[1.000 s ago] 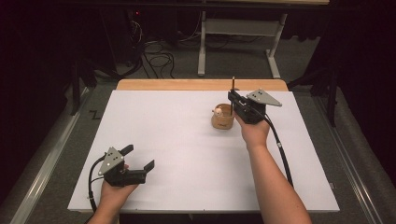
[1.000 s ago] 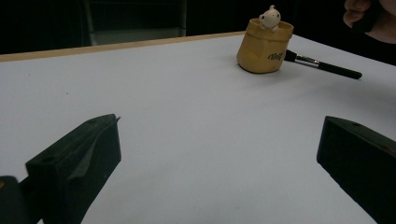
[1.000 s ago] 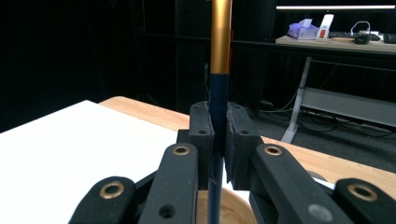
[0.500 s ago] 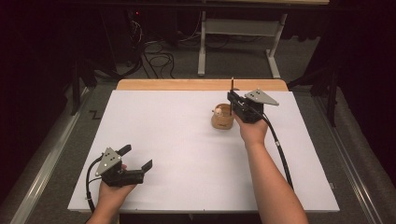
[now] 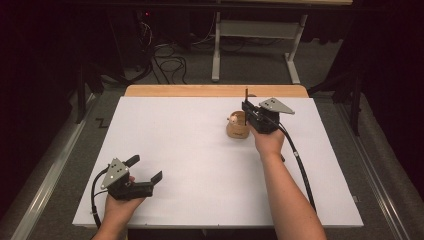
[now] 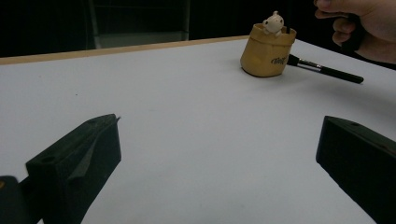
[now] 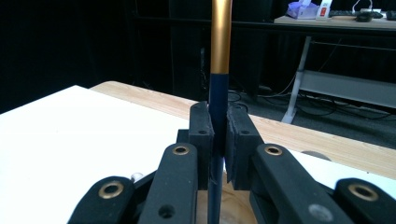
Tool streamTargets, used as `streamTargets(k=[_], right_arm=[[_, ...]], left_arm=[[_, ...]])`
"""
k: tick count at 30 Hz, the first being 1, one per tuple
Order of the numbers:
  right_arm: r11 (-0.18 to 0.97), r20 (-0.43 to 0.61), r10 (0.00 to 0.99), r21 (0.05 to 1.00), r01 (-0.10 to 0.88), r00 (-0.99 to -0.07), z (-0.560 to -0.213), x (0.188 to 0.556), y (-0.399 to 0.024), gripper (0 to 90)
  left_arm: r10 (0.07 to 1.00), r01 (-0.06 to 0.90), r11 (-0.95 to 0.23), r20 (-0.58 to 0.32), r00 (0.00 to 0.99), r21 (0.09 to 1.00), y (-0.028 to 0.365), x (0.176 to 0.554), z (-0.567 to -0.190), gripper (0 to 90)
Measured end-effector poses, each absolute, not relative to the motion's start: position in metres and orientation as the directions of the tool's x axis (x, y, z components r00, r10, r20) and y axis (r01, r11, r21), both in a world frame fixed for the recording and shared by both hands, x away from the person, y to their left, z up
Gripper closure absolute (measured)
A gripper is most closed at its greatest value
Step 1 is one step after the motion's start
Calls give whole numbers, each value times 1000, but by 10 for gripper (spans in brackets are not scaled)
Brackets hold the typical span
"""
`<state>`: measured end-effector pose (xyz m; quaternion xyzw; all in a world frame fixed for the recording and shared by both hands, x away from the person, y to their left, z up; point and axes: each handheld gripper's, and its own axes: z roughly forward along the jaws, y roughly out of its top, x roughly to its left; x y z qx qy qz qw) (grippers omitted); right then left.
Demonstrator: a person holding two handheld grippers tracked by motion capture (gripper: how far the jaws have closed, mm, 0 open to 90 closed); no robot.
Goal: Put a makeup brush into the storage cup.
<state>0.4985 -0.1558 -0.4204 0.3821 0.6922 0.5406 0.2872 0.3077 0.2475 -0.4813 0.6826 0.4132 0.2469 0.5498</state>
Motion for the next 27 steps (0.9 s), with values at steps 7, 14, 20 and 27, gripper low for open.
streamTargets(k=[7, 14, 20, 27], right_arm=[[127, 17, 840, 966, 227, -542, -422, 497, -157, 839], [122, 25, 841, 964, 235, -540, -427, 496, -159, 838], [120, 35, 840, 961, 250, -541, -432, 496, -158, 838], [114, 34, 843, 964, 242, -536, -434, 499, -157, 837]], left_arm=[[835, 292, -57, -115, 538, 955, 246, 308, -481, 9], [834, 293, -58, -115, 539, 954, 246, 308, -482, 10], [833, 294, -56, -117, 541, 954, 246, 308, -482, 10], [834, 295, -56, -118, 539, 954, 246, 307, -482, 9]])
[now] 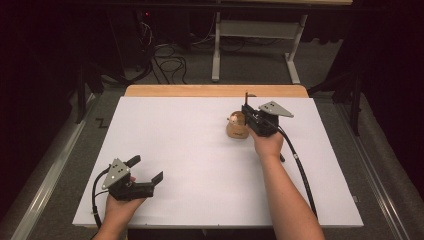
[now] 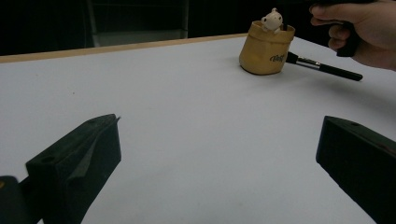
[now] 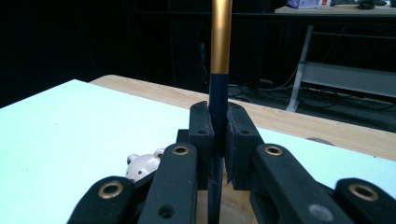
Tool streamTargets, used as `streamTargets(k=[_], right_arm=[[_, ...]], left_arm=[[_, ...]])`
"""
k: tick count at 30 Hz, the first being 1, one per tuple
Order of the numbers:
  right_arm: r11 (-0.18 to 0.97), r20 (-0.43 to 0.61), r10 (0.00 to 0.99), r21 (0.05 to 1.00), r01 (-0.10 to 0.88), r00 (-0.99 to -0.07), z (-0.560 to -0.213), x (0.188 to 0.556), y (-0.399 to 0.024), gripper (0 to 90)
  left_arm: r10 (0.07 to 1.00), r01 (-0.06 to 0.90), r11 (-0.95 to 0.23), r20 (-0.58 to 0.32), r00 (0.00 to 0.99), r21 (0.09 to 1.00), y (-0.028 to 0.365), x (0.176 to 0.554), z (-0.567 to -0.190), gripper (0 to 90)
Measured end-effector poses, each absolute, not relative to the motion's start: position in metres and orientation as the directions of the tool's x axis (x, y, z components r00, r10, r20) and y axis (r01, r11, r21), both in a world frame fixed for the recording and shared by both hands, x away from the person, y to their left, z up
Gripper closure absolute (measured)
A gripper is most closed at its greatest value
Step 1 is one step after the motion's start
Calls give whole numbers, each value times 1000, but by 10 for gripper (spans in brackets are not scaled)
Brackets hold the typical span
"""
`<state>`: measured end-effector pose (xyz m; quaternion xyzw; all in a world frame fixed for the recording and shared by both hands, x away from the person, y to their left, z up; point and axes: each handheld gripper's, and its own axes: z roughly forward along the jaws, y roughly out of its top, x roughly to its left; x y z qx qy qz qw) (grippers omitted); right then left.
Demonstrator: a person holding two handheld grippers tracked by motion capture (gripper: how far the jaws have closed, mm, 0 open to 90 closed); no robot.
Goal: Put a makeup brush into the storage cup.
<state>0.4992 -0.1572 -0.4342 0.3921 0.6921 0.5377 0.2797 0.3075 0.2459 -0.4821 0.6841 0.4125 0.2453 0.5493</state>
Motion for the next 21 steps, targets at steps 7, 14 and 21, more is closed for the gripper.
streamTargets(k=[7, 14, 21], right_arm=[[117, 35, 848, 961, 251, -529, -439, 502, -157, 837], [129, 35, 853, 953, 276, -521, -445, 503, -158, 835], [132, 36, 859, 948, 289, -511, -448, 505, -159, 831]], left_arm=[[833, 296, -55, -119, 540, 954, 246, 308, -483, 10], [830, 298, -61, -117, 545, 953, 246, 308, -483, 10], [829, 299, -63, -117, 546, 952, 245, 308, -483, 10]])
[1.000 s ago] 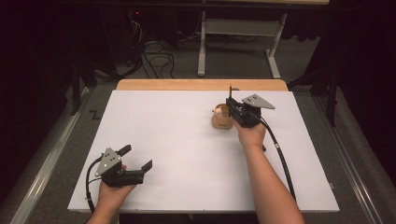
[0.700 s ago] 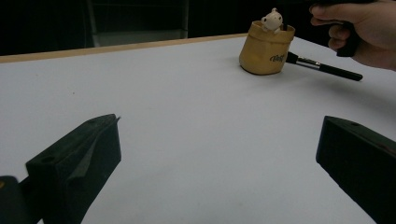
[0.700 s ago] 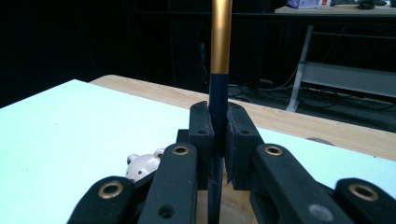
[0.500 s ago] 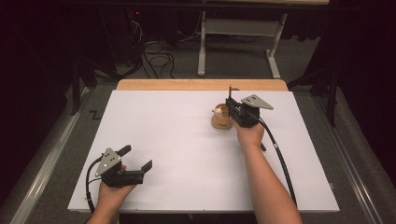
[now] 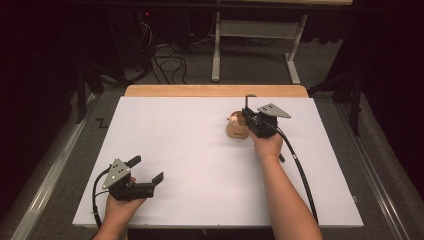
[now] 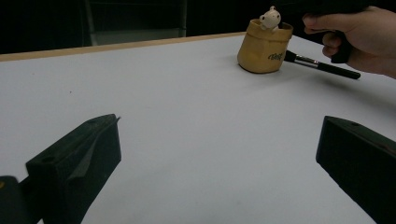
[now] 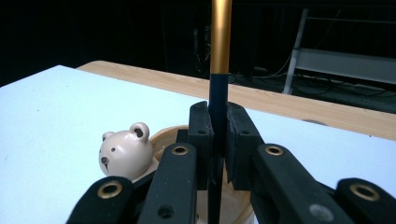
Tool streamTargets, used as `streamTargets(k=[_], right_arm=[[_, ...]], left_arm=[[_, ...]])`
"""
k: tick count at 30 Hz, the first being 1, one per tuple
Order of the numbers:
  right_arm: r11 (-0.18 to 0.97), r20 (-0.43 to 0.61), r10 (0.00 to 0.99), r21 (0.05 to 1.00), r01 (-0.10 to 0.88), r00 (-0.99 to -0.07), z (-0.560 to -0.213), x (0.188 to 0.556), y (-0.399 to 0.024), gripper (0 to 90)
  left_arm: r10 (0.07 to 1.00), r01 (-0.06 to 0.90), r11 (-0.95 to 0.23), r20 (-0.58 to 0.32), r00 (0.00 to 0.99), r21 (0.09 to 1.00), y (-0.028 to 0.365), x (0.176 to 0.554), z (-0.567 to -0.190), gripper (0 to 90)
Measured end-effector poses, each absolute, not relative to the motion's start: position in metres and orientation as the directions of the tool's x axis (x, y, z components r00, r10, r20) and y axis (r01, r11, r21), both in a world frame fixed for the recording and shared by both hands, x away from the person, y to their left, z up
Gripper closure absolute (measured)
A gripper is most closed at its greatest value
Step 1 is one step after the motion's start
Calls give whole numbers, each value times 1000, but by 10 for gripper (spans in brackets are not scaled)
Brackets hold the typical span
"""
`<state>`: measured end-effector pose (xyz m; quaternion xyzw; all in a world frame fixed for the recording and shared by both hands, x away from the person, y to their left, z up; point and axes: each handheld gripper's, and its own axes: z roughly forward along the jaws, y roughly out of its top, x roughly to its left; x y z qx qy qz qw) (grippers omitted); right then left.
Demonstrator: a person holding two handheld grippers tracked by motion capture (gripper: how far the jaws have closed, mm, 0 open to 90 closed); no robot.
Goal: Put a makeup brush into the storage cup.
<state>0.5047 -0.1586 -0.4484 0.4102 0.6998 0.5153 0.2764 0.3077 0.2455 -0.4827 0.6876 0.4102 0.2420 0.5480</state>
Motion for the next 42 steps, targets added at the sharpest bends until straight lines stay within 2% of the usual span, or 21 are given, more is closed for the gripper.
streamTargets(k=[1, 4, 7, 20, 27, 35, 42], right_arm=[[133, 36, 859, 948, 290, -511, -448, 505, -159, 816], [119, 53, 859, 947, 298, -510, -447, 505, -159, 654], [101, 73, 862, 945, 312, -501, -445, 505, -162, 599], [115, 57, 857, 948, 296, -512, -431, 493, -172, 590], [133, 52, 848, 942, 308, -527, -435, 481, -177, 580], [146, 56, 830, 939, 313, -555, -444, 452, -185, 566], [164, 39, 819, 940, 298, -573, -450, 427, -193, 519]], left_arm=[[830, 299, -63, -117, 546, 952, 246, 308, -483, 9], [830, 300, -64, -116, 546, 952, 246, 308, -483, 10], [830, 300, -64, -116, 546, 952, 245, 308, -483, 10], [828, 302, -75, -109, 550, 950, 241, 308, -484, 10], [829, 307, -77, -110, 548, 948, 241, 309, -485, 10], [827, 308, -94, -98, 554, 947, 238, 312, -486, 9], [828, 312, -100, -95, 553, 945, 238, 313, -487, 9]])
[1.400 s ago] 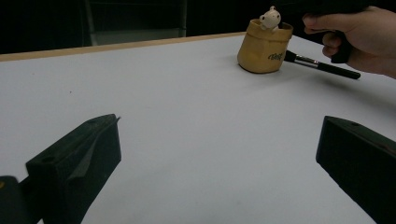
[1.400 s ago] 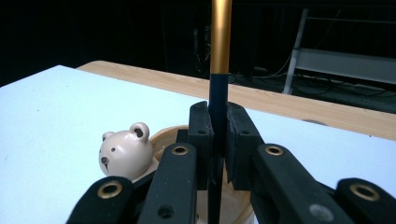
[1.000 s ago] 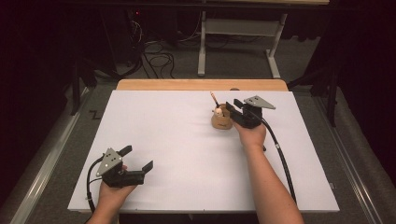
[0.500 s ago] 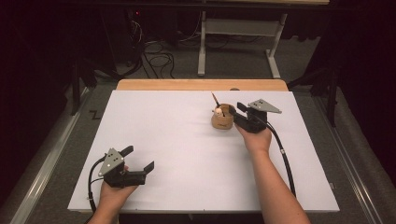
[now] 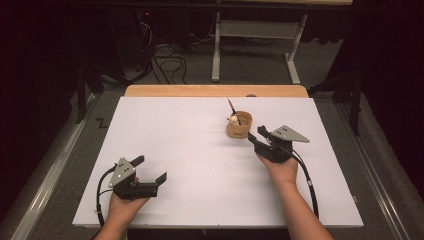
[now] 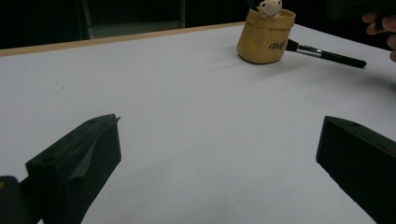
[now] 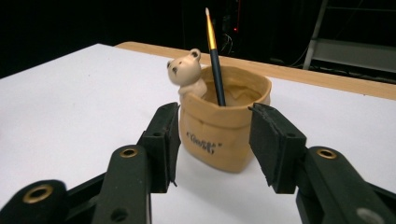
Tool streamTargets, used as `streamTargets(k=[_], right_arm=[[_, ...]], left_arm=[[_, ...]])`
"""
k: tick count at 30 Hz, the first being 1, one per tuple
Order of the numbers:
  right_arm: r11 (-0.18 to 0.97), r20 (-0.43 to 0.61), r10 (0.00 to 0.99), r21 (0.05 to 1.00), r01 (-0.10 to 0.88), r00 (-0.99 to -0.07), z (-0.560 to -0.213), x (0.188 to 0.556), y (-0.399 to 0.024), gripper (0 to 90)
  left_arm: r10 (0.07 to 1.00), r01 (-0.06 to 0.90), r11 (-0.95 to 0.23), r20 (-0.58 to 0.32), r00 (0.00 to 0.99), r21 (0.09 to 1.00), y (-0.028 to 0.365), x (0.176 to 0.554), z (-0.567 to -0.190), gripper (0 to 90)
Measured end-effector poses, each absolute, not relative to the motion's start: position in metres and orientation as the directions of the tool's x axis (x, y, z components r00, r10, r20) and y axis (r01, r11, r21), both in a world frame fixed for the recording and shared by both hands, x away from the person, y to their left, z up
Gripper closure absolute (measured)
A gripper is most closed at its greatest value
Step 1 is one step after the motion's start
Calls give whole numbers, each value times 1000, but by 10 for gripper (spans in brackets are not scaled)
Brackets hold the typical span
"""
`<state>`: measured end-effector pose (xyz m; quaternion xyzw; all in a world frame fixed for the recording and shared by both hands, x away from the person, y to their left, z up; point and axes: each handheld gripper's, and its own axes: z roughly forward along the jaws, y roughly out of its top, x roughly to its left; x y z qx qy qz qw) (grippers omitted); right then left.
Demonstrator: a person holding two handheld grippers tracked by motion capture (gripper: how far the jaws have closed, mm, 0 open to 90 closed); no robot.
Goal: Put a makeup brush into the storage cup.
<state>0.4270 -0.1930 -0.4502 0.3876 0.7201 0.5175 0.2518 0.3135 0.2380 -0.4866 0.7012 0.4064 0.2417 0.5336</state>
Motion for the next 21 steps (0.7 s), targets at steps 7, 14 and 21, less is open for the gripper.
streamTargets(k=[7, 14, 21], right_arm=[[162, 42, 802, 945, 284, -595, -452, 404, -203, 412], [158, 48, 787, 948, 275, -616, -452, 380, -213, 275], [161, 39, 795, 948, 273, -605, -454, 356, -233, 158]], left_arm=[[829, 314, -99, -96, 550, 944, 237, 314, -487, 8], [827, 314, -111, -88, 555, 943, 236, 313, -488, 7], [822, 310, -112, -87, 563, 944, 235, 313, -488, 6]])
